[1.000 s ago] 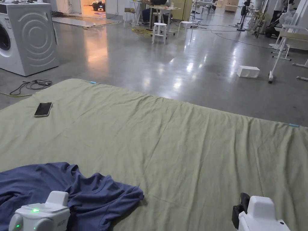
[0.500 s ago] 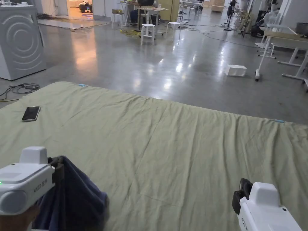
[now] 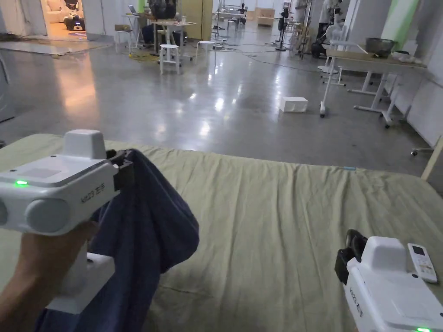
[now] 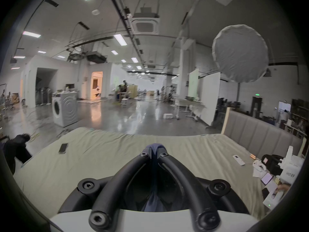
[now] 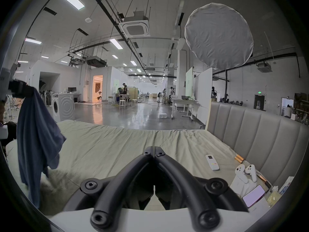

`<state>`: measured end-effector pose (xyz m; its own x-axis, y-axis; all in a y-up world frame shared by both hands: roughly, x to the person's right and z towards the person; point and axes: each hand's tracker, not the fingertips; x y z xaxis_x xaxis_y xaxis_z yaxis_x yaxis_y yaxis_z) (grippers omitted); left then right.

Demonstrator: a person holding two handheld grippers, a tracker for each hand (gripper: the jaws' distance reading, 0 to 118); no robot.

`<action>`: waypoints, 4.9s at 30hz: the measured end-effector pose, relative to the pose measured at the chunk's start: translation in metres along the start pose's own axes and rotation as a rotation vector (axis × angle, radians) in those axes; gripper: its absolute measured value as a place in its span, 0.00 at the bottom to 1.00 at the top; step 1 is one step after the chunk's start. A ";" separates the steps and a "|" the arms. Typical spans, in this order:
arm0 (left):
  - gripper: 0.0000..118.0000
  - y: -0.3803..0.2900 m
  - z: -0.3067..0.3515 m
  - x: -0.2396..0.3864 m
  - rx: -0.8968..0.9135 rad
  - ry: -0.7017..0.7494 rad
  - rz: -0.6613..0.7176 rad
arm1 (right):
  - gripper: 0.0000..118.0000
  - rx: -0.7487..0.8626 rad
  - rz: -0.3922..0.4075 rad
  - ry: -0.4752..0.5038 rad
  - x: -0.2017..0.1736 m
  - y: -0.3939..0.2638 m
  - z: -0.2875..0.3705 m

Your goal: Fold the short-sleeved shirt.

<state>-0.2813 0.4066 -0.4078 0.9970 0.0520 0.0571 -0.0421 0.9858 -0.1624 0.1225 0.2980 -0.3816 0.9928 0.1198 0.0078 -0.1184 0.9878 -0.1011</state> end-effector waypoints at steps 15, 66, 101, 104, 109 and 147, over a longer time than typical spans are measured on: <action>0.05 -0.080 -0.059 0.215 -0.204 -0.425 -0.071 | 0.00 0.016 -0.024 -0.104 0.052 0.003 0.032; 0.00 -0.182 -0.028 0.016 -0.484 0.096 0.116 | 0.00 -0.005 -0.009 -0.031 0.001 -0.008 0.001; 0.03 -0.256 -0.031 0.044 -0.715 -0.010 0.008 | 0.25 -0.474 0.008 0.014 0.048 -0.082 0.004; 0.03 -0.255 -0.030 0.041 -0.710 -0.002 -0.001 | 0.55 -0.636 -0.023 0.058 0.049 -0.110 0.003; 0.03 -0.262 -0.030 0.033 -0.732 0.018 0.012 | 0.57 -0.819 -0.016 0.120 0.033 -0.171 0.001; 0.03 -0.096 -0.025 -0.004 -0.383 0.042 -0.036 | 0.02 -0.271 0.016 -0.032 0.075 -0.007 -0.005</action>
<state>-0.2794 0.3082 -0.4168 0.9995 0.0041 0.0309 0.0125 0.8554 -0.5179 0.1976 0.2997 -0.3852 0.9892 0.1422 0.0348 -0.1200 0.9238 -0.3637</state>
